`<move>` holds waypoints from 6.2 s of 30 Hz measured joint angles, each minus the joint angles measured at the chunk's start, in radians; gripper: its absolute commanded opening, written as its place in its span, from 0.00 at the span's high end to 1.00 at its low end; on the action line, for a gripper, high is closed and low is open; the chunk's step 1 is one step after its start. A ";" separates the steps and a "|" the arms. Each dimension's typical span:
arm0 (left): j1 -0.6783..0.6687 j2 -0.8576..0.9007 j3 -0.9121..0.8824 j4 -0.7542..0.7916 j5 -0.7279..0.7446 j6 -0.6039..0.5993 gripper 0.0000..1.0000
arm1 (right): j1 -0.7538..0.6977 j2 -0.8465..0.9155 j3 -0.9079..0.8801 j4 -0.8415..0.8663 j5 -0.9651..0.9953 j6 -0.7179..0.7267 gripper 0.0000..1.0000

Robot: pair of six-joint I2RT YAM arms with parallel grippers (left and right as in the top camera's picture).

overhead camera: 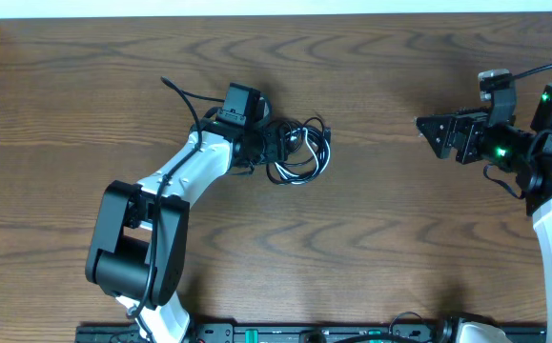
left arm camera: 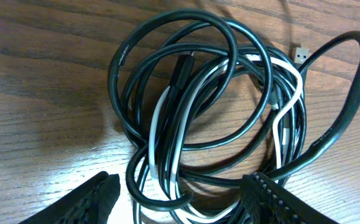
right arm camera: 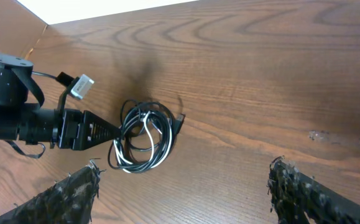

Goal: Untangle cables

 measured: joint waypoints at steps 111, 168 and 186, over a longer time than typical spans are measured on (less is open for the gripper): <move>-0.029 -0.431 0.000 0.036 0.208 -0.139 0.92 | 0.497 0.356 0.001 0.474 0.137 0.263 0.94; -0.031 -0.431 0.000 -0.023 0.206 -0.138 0.92 | 0.528 0.333 0.003 0.320 0.228 0.317 0.37; -0.031 -0.431 0.000 -0.023 0.207 -0.138 0.92 | 0.586 0.442 0.003 0.358 0.244 0.361 0.41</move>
